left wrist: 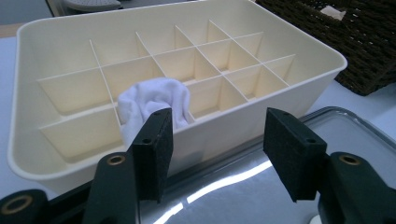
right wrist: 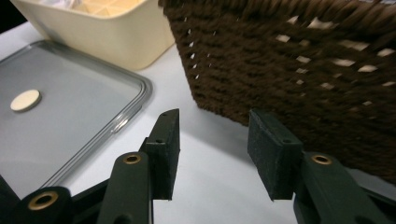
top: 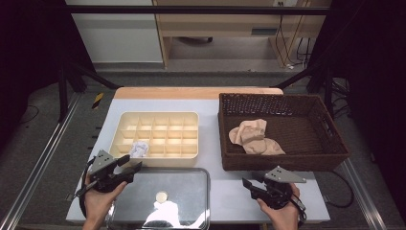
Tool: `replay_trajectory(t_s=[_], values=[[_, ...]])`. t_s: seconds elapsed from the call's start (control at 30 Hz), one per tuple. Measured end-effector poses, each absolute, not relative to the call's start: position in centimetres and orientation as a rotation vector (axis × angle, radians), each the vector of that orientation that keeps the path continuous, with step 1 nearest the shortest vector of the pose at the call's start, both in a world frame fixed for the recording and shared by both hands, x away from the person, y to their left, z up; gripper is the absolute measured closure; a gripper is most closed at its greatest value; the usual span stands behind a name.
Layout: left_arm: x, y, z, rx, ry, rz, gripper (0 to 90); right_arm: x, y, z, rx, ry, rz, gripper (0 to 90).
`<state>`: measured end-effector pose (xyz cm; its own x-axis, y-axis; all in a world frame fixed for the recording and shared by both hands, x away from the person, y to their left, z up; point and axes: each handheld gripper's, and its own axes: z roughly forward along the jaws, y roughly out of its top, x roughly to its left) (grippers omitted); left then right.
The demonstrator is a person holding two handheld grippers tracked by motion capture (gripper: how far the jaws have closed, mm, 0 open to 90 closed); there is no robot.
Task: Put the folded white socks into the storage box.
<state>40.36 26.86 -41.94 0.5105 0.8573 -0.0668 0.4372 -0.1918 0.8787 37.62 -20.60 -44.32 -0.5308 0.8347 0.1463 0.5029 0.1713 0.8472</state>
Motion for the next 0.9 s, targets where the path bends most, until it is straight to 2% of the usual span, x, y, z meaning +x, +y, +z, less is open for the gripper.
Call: replay_trajectory(t_s=[0.2, 0.4, 0.47, 0.7, 0.8, 0.9], values=[[39.1, 26.5, -43.1, 1.816, 1.091, 0.596, 37.1, 37.5, -21.2, -42.9, 1.265, 2.052, 1.327, 53.9], [38.9, 25.9, -44.3, 1.857, 1.093, 0.535, 34.0, 37.9, -21.2, -41.6, 1.260, 2.017, 1.341, 53.1], [38.9, 25.7, -44.7, 1.874, 1.086, 0.510, 35.2, 38.1, -21.2, -41.2, 1.249, 2.009, 1.345, 52.9], [38.3, 25.2, -45.8, 1.891, 1.019, 0.554, 43.7, 38.5, -21.4, -40.0, 1.252, 1.967, 1.351, 52.1], [38.2, 25.2, -46.0, 1.886, 1.004, 0.577, 43.9, 38.8, -21.6, -39.5, 1.257, 1.950, 1.359, 52.0], [38.3, 25.5, -46.4, 1.880, 1.014, 0.539, 43.7, 39.4, -21.6, -39.0, 1.261, 1.940, 1.368, 51.9]])
